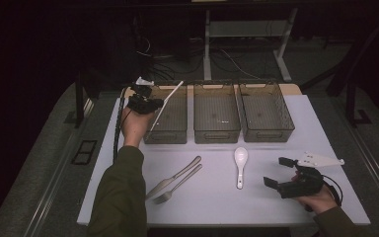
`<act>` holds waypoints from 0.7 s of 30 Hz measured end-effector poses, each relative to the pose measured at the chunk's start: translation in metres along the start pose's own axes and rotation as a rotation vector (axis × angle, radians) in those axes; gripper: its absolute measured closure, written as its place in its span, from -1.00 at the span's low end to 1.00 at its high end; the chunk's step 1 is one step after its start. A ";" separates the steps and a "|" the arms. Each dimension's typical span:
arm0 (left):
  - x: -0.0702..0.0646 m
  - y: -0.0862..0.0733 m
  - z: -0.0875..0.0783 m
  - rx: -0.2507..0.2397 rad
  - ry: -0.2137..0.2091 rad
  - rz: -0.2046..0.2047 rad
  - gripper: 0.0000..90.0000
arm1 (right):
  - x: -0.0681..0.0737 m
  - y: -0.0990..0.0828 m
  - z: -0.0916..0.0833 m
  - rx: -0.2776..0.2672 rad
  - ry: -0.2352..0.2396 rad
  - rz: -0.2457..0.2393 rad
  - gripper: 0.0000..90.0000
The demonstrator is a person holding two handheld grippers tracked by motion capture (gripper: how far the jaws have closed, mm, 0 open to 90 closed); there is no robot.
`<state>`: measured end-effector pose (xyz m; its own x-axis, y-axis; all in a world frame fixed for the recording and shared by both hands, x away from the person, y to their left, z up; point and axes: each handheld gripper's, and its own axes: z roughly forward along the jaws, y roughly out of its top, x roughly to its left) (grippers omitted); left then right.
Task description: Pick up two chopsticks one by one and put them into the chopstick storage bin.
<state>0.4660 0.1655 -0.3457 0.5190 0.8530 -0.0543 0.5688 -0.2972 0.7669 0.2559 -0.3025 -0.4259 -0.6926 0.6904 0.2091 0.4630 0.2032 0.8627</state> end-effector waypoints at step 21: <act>0.001 -0.003 0.042 0.126 0.060 -0.018 0.88 | 0.001 0.000 0.000 -0.002 0.009 0.001 -0.98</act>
<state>0.4919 0.1490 -0.3751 0.4707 0.8819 -0.0264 0.6553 -0.3294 0.6798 0.2553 -0.3023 -0.4254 -0.6969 0.6846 0.2136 0.4626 0.2016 0.8633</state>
